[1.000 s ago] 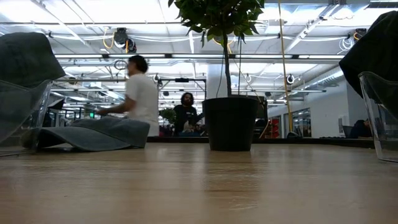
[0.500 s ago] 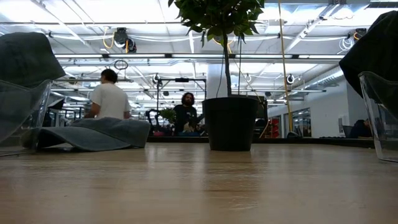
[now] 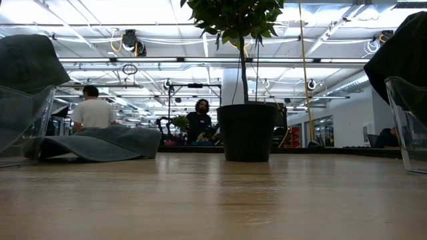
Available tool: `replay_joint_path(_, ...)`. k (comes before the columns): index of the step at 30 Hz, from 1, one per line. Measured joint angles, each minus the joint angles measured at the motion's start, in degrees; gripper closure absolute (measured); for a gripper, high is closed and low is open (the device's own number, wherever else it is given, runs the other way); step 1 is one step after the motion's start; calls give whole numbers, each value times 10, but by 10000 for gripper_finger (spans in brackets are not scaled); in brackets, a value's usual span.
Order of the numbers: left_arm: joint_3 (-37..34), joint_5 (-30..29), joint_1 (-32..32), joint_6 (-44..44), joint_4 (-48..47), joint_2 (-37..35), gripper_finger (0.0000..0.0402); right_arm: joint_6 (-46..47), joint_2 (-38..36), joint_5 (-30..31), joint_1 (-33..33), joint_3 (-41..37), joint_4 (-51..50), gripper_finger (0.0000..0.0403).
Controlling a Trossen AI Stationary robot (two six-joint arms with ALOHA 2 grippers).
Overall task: Pick & Place hat
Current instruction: Put the right blue cap into the left transparent bin
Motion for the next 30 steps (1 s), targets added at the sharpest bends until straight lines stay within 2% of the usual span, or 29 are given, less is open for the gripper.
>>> replay_joint_path(3, 0, -1, 1, -1, 0, -3, 103, 1, 0, 1, 0, 0, 0, 403)
replay_joint_path(5, 1, 0, 0, 3, 0, -4, 149, 1, 0, 1, 0, 0, 0, 403)
replay_joint_path(7, 0, 4, 0, 9, 1, -2, 208, 1, 0, 1, -1, 0, 0, 403)
replay_joint_path(11, 0, 31, 0, 44, 7, -2, 358, -3, 0, 1, -1, 0, 0, 403)
replay_joint_path(12, 0, 39, -1, 51, 9, -3, 378, -10, 0, 1, -1, 0, 0, 403)
replay_joint_path(18, 0, 62, -18, 71, 26, -18, 395, -68, 0, 1, 9, 0, -20, 403)
replay_joint_path(24, 0, 59, -42, 103, 74, -53, 396, -90, -1, 7, 16, 1, -20, 401)
replay_joint_path(28, 0, 38, -47, 111, 76, -63, 398, -80, -1, -4, 17, 1, 36, 376)
replay_joint_path(30, 0, 32, -49, 101, 66, -65, 398, -73, -3, -37, 17, 0, 57, 351)
